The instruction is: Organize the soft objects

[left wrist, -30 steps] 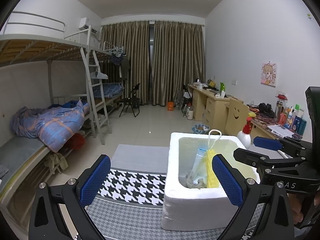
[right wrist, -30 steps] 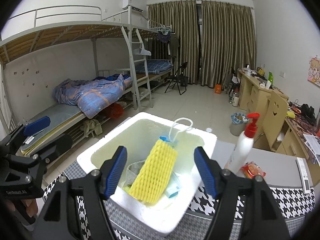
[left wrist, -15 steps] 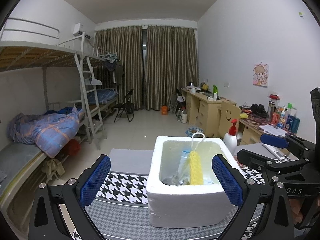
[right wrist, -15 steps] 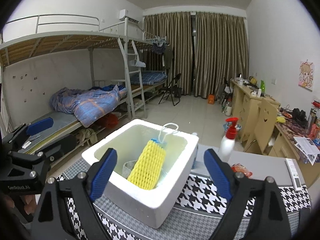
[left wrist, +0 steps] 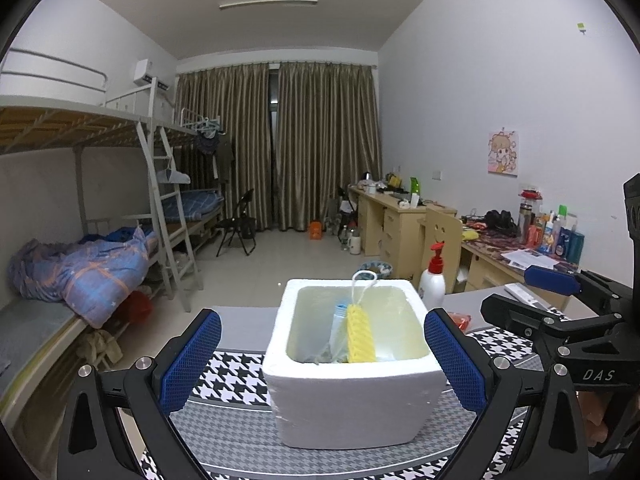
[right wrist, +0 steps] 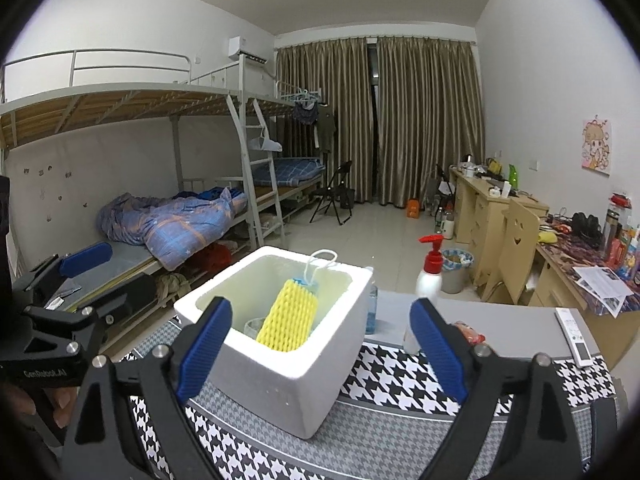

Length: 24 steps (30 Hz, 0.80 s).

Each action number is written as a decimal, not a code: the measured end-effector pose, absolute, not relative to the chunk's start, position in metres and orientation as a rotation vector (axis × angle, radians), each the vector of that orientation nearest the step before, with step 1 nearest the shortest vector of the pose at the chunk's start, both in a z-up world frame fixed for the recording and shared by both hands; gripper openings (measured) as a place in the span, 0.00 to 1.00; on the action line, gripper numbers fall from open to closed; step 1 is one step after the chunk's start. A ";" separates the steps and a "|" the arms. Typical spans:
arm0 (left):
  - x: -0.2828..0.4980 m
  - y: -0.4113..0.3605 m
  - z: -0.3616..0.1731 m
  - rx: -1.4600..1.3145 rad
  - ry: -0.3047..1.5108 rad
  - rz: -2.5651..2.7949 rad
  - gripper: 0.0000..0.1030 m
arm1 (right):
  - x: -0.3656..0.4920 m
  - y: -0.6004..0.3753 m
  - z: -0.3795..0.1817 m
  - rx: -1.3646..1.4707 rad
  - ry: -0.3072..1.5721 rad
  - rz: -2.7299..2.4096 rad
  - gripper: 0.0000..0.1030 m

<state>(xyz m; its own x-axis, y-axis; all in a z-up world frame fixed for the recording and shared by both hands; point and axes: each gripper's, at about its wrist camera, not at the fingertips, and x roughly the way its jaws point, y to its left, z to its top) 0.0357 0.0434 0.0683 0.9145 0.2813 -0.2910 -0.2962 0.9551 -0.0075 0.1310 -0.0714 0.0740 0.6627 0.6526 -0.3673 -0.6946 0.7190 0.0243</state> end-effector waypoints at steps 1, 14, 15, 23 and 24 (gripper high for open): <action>0.034 0.042 0.068 -0.050 0.290 0.296 0.99 | 0.130 -0.074 0.074 -0.122 0.364 0.762 0.91; 0.019 0.025 0.071 -0.038 0.268 0.292 0.99 | 0.113 -0.096 0.070 -0.105 0.331 0.737 0.91; 0.019 0.023 0.072 -0.038 0.267 0.292 0.99 | 0.112 -0.098 0.070 -0.104 0.328 0.736 0.91; 0.012 0.016 0.072 -0.049 0.249 0.301 0.99 | 0.102 -0.109 0.067 -0.095 0.308 0.732 0.91; 0.012 0.015 0.071 -0.048 0.247 0.301 0.99 | 0.101 -0.111 0.067 -0.092 0.306 0.733 0.91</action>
<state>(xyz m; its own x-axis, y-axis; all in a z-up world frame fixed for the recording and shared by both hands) 0.0116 0.0145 0.0714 0.9252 0.2877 -0.2474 -0.2993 0.9541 -0.0097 0.1014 -0.1107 0.0667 0.7008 0.6443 -0.3062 -0.6711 0.7410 0.0234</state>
